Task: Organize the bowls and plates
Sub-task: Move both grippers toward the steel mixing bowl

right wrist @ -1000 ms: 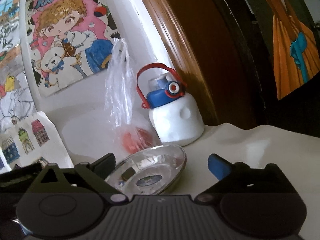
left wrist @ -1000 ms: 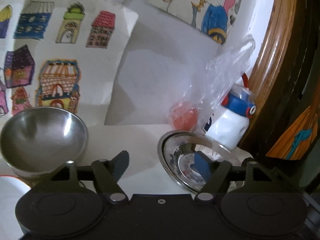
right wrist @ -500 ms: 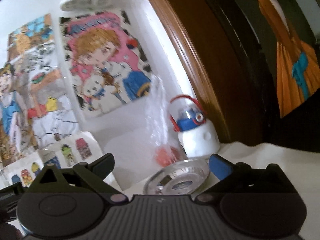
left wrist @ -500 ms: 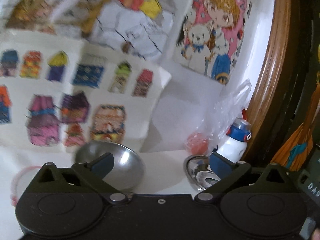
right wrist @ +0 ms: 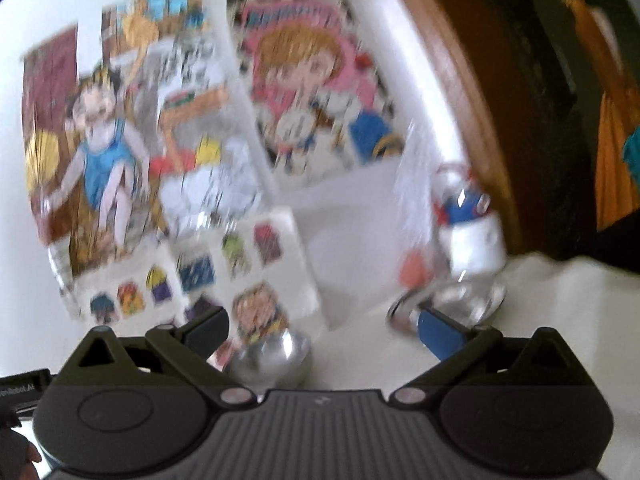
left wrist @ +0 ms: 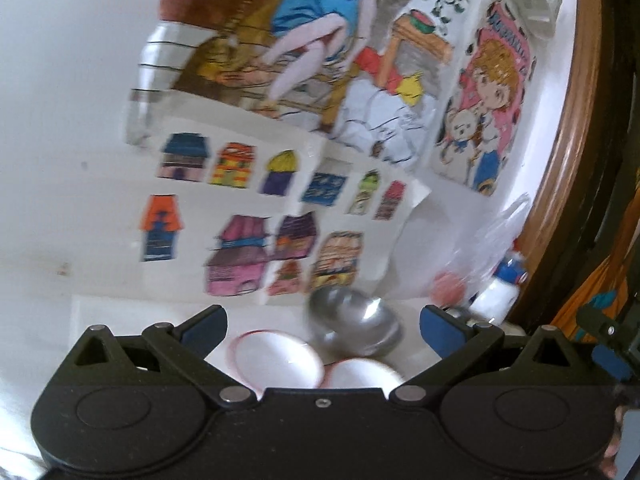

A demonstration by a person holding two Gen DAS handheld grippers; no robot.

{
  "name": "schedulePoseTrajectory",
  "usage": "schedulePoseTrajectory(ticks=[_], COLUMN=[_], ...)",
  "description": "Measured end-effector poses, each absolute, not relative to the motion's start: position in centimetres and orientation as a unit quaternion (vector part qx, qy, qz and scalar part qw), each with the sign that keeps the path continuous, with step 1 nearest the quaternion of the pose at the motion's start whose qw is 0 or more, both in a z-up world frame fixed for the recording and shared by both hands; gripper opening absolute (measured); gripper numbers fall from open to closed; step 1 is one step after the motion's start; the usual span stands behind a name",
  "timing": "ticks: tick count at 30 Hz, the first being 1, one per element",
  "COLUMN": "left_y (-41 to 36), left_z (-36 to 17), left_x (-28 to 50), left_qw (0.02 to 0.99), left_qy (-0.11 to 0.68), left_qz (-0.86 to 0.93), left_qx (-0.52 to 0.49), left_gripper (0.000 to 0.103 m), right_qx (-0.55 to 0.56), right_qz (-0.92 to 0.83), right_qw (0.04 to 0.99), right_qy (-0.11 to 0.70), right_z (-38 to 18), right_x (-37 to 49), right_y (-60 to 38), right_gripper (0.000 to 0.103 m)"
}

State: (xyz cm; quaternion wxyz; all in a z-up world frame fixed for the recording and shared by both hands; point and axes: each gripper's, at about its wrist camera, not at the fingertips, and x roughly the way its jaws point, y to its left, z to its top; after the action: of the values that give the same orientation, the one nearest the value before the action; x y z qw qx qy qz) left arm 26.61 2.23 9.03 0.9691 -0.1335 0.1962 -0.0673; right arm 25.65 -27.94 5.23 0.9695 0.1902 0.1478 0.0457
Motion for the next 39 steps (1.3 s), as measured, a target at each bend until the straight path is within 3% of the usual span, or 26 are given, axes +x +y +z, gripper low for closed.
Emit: schedulePoseTrajectory(ticks=[7, 24, 39], left_y=[6.0, 7.4, 2.2], left_z=[8.7, 7.6, 6.0], left_x=[27.9, 35.3, 43.2], left_qw=[0.956, 0.953, 0.946], left_qy=[0.273, 0.298, 0.316], left_qz=[-0.067, -0.048, -0.075], left_qx=[-0.085, -0.020, -0.002], left_gripper=[0.102, 0.102, 0.102], right_qx=[0.177, 0.059, 0.166], right_qz=[0.070, 0.022, 0.048], right_qw=[0.957, 0.966, 0.953], right_qy=[0.221, 0.250, 0.250], right_z=[5.3, 4.1, -0.6], right_x=[28.4, 36.5, 42.1], right_y=[-23.8, -20.9, -26.2], right_gripper=[0.103, 0.103, 0.103])
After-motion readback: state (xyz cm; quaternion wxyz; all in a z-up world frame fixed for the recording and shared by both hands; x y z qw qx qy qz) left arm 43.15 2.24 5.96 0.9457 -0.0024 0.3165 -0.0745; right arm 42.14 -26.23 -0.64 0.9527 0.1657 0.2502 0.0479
